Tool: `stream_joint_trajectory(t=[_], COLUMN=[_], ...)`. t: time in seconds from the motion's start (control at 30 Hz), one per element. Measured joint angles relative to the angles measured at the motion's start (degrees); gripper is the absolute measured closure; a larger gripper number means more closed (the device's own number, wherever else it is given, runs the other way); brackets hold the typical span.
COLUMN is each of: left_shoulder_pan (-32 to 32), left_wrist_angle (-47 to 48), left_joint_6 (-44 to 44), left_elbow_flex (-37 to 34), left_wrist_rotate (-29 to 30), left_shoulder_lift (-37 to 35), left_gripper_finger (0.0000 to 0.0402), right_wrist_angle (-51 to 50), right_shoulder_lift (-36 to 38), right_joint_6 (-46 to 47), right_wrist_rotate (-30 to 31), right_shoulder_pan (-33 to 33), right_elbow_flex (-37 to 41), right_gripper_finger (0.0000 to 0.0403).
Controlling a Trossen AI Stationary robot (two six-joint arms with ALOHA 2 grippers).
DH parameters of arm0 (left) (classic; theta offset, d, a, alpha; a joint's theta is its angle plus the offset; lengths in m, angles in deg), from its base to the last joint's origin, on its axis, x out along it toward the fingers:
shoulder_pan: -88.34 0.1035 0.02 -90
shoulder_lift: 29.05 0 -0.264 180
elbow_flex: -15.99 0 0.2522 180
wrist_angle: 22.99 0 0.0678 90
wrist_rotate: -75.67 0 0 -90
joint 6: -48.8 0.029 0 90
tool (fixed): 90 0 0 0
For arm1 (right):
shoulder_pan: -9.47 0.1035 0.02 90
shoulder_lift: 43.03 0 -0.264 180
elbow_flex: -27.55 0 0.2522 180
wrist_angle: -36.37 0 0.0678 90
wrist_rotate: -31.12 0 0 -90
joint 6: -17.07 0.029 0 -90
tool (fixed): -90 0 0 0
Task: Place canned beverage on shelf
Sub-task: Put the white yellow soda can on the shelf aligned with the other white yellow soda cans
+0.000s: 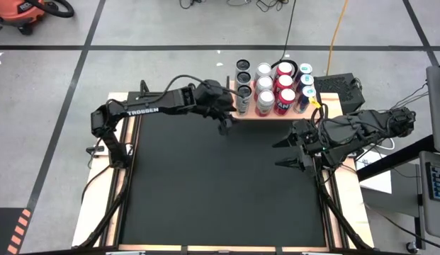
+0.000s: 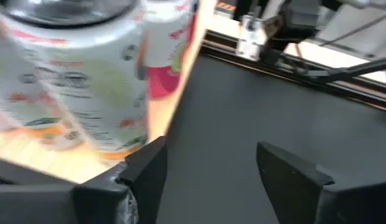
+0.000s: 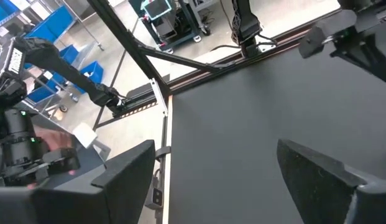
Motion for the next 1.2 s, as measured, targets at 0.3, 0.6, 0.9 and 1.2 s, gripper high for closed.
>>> stream_joint_trajectory(t=[0.3,0.6,0.9,1.2], left_shoulder_pan=[-0.6,-0.5,0.0,0.0], left_wrist_angle=[-1.9,-6.3,-6.4,-6.5], left_joint_6=[-1.4,-1.4,-1.3,-1.1], left_elbow_flex=[0.0,0.0,-0.1,-0.1], left_wrist_rotate=[2.0,4.5,6.8,8.6], left_shoulder_lift=[2.4,4.2,4.2,4.2], left_gripper_finger=[0.021,0.0226,0.0227,0.0227], right_wrist_angle=[0.0,0.0,0.0,0.0], right_shoulder_lift=[0.0,0.0,0.0,0.0], right_joint_6=[-0.5,-0.4,-0.4,-0.5], right_wrist_rotate=[0.1,1.5,1.5,1.5], right_shoulder_pan=[0.0,0.0,0.0,0.0], right_elbow_flex=[0.0,0.0,0.0,0.0], right_gripper_finger=[0.0088,0.0088,0.0088,0.0088])
